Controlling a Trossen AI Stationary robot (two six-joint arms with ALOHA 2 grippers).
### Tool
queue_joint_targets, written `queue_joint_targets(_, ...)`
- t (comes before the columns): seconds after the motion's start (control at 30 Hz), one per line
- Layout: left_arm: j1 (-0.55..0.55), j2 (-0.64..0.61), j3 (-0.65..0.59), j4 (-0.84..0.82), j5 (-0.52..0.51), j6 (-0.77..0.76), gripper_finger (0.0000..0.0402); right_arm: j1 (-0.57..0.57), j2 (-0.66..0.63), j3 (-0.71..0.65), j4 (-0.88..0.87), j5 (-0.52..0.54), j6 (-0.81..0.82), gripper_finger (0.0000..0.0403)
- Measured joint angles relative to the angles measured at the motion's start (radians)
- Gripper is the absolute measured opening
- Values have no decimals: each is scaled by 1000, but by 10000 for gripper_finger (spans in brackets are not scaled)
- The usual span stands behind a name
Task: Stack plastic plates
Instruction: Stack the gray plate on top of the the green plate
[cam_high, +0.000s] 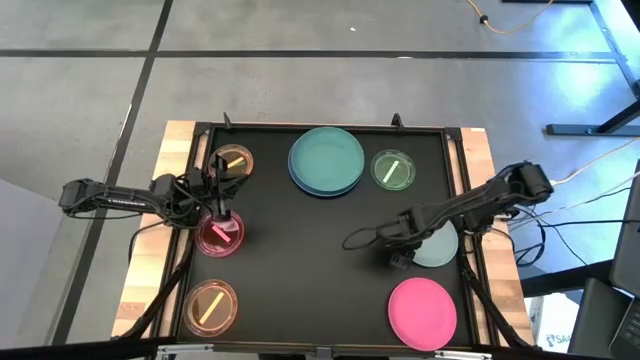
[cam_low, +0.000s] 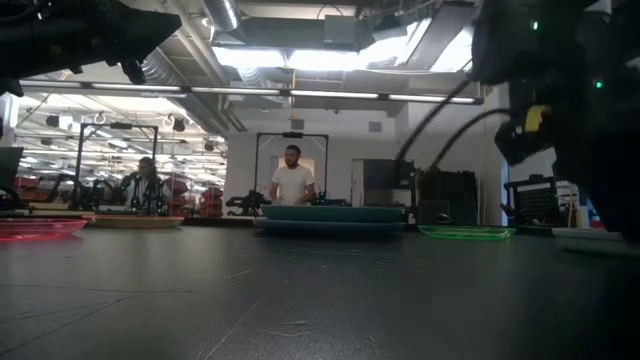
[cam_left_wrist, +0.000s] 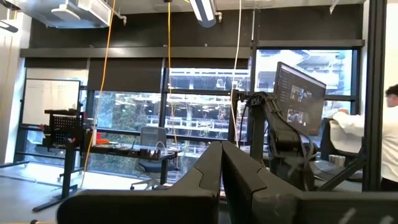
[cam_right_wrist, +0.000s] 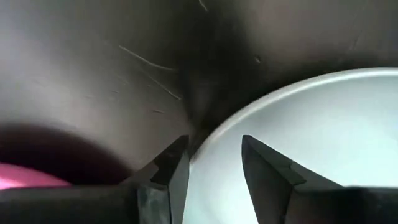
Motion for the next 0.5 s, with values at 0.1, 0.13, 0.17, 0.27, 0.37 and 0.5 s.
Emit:
queue_joint_targets(0.1, 0, 0, 0, -1, 0, 0, 6, 0, 34, 0, 14, -1, -11, 136)
queue_joint_targets(0.13, 0, 0, 0, 0, 0, 0, 6, 0, 39, 0, 19, -1, -21, 136)
queue_joint_targets(0.17, 0, 0, 0, -1, 0, 0, 6, 0, 43, 0, 20, 0, -29, 136)
queue_joint_targets(0.27, 0, 0, 0, -1, 0, 0, 6, 0, 48, 0, 23, 8, -54, 135)
queue_joint_targets(0.37, 0, 0, 0, -2, -1, 0, 6, 0, 48, 0, 24, 18, -62, 121)
queue_joint_targets(0.5, 0, 0, 0, -3, -1, 0, 6, 0, 48, 0, 26, 17, -86, 79)
